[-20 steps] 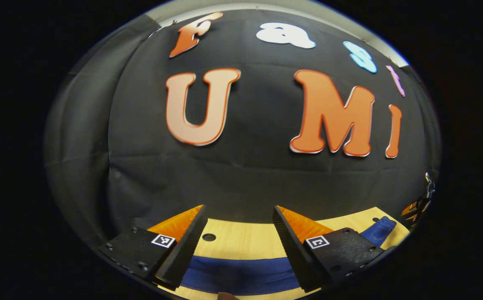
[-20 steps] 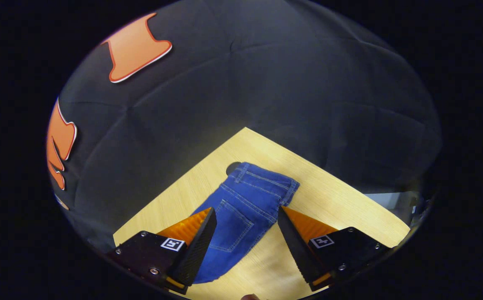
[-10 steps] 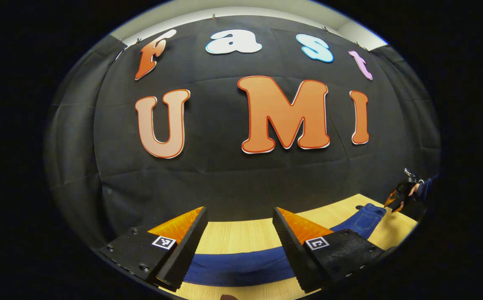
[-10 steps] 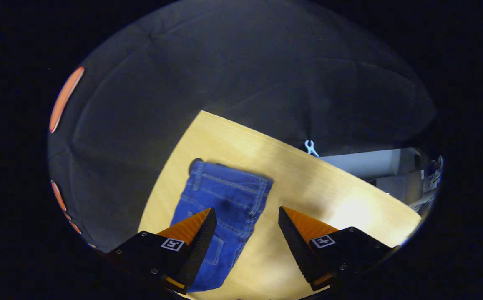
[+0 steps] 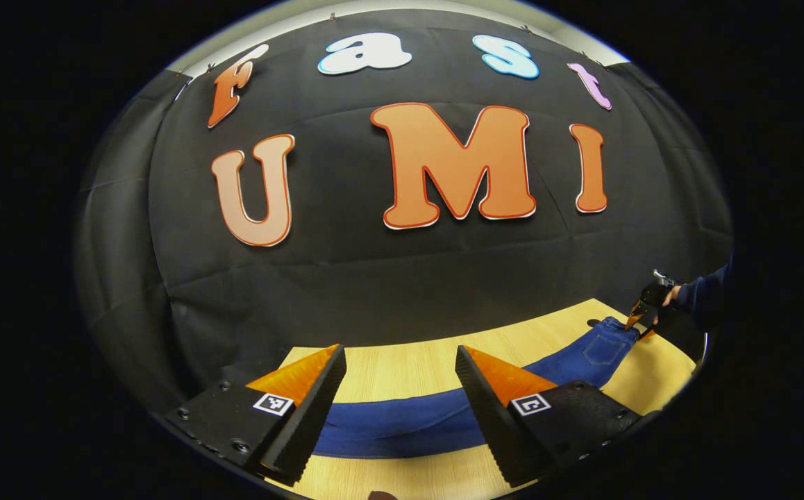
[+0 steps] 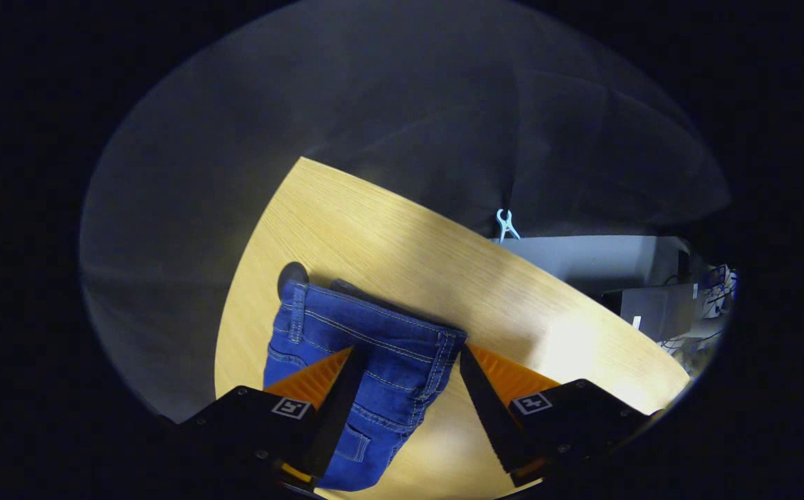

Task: Grasp the waist and the cuffs of the jeans and fold them to make the two legs overlap; first hold the waist and fold one-third of the jeans toward the cuffs, then hold the cuffs and fold the remaining one-third in the same direction to finish folding.

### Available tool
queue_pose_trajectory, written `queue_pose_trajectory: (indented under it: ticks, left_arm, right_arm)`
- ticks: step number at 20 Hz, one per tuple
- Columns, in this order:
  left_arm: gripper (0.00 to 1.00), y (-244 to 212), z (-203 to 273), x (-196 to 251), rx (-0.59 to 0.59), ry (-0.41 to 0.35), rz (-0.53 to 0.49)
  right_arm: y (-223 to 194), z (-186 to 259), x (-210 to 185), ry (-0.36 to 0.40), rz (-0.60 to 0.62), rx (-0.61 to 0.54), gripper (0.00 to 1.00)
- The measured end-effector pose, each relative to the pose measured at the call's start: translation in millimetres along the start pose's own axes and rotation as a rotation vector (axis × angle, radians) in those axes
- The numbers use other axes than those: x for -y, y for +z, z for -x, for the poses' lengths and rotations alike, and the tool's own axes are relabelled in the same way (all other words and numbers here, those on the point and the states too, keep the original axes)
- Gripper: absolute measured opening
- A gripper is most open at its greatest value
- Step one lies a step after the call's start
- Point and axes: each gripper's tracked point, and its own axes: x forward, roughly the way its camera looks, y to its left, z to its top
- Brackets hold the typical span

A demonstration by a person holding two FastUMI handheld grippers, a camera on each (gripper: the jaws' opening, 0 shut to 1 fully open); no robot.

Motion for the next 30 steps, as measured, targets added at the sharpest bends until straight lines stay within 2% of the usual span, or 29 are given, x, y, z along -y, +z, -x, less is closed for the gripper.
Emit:
queue_pose_trajectory:
  ticks: [2,4,5,8,9,10,11,12,13,15,18,19,20,22,24,25,26,29,30]
  left_arm:
    - [0.98,-3,0,0,-0.010,-0.004,-0.004]
    - [0.98,-7,2,0,-0.025,-0.003,-0.009]
    - [0.98,-8,2,0,-0.027,-0.003,-0.008]
    - [0.98,-12,3,3,-0.038,-0.005,0.013]
    - [0.98,-14,5,4,-0.041,-0.007,0.019]
    - [0.98,-14,5,4,-0.039,-0.007,0.025]
    - [0.98,-15,4,3,-0.041,-0.005,0.035]
    - [0.98,-15,3,3,-0.040,-0.003,0.044]
    - [0.98,-16,4,4,-0.043,0.002,0.051]
    - [0.98,-18,5,5,-0.047,0.004,0.063]
    - [0.98,-19,5,4,-0.041,0.005,0.082]
    - [0.98,-19,4,5,-0.036,0.006,0.098]
    - [0.98,-21,3,7,-0.039,0.003,0.116]
    - [0.98,-20,5,13,-0.041,-0.017,0.146]
    - [0.98,-21,6,9,-0.050,-0.009,0.133]
    - [0.98,-23,8,6,-0.054,-0.008,0.132]
    - [0.98,-23,9,7,-0.053,-0.013,0.138]
    - [0.98,-24,10,8,-0.063,-0.019,0.139]
    - [0.98,-23,10,6,-0.059,-0.018,0.141]
  right_arm:
    - [-4,-1,2,-0.023,0.020,-0.030,0.86]
    - [-4,2,13,-0.083,0.068,-0.035,0.81]
    - [-3,2,16,-0.103,0.087,-0.016,0.70]
    - [-3,-5,11,-0.053,0.166,0.055,0.40]
    - [-10,-2,13,-0.038,0.178,0.024,0.29]
    - [-8,14,15,-0.042,0.130,0.044,0.33]
    - [-19,8,12,-0.027,0.119,0.003,0.21]
    - [-23,11,14,-0.010,0.109,-0.016,0.14]
    - [-25,15,17,-0.003,0.088,-0.014,0.18]
    - [-19,25,18,0.020,0.056,0.024,0.18]
    - [-3,42,1,0.108,0.047,0.110,0.17]
    - [-1,55,-4,0.117,0.055,0.151,0.11]
    - [0,48,-4,0.116,0.105,0.184,0.05]
    - [-8,50,5,0.094,0.155,0.152,0.05]
    - [-10,53,-6,0.132,0.101,0.145,0.06]
    - [-8,55,-10,0.160,0.102,0.155,0.01]
    - [-9,52,-10,0.175,0.117,0.162,0.05]
    - [-15,51,-9,0.176,0.157,0.210,0.05]
    - [-13,56,-14,0.186,0.181,0.218,0.02]
